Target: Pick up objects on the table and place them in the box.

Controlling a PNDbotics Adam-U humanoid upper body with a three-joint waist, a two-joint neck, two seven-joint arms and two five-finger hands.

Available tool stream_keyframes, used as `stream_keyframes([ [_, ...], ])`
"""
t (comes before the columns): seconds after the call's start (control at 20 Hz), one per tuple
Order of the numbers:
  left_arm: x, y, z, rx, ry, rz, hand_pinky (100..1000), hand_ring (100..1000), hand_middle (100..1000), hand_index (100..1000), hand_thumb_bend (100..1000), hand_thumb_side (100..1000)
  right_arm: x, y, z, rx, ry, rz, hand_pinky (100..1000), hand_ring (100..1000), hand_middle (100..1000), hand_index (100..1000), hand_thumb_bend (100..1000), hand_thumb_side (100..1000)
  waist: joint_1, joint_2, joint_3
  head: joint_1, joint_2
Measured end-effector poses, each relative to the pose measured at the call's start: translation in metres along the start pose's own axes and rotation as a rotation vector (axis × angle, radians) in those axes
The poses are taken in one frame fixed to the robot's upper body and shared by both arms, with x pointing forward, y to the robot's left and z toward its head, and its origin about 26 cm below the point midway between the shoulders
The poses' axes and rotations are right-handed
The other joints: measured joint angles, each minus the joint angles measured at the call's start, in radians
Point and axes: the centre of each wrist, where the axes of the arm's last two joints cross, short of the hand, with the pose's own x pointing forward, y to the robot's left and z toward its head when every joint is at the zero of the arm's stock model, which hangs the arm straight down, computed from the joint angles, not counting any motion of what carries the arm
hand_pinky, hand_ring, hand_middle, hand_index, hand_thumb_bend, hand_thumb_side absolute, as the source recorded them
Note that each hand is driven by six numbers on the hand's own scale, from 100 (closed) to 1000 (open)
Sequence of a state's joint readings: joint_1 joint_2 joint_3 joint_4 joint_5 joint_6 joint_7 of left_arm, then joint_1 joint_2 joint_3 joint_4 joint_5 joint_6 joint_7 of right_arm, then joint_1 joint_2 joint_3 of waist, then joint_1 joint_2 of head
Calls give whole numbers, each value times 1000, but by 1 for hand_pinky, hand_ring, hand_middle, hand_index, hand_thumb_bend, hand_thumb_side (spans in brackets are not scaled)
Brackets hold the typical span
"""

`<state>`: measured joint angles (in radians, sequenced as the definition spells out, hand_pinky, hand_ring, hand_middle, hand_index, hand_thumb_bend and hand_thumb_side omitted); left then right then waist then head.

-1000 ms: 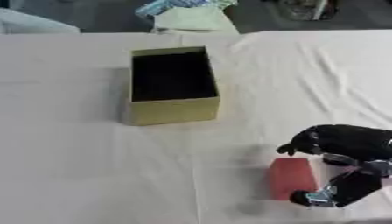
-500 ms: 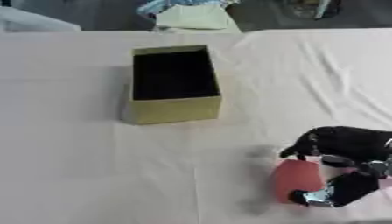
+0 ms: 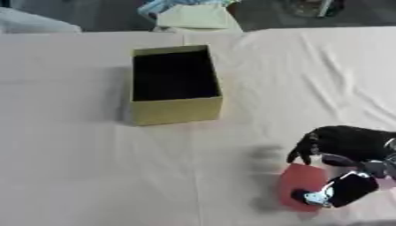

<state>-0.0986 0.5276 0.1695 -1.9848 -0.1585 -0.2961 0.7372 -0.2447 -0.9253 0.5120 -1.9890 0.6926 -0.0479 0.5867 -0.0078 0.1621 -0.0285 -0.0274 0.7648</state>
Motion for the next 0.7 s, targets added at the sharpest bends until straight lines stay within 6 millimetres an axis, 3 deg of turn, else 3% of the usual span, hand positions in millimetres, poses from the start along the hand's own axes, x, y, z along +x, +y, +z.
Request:
stream_keyframes([
  [0.3, 0, 0, 0, -1, 0, 0, 672, 688, 676, 792, 424, 837, 1, 1, -1, 6, -3, -6, 883, 887, 740, 953, 498, 1000, 0, 2, -4, -1, 0],
  [0.7, 0, 0, 0, -2, -1, 1, 671, 687, 676, 791, 423, 837, 1, 0, -1, 36, -6, 11, 883, 886, 738, 970, 508, 987, 0, 4, -6, -1, 0],
])
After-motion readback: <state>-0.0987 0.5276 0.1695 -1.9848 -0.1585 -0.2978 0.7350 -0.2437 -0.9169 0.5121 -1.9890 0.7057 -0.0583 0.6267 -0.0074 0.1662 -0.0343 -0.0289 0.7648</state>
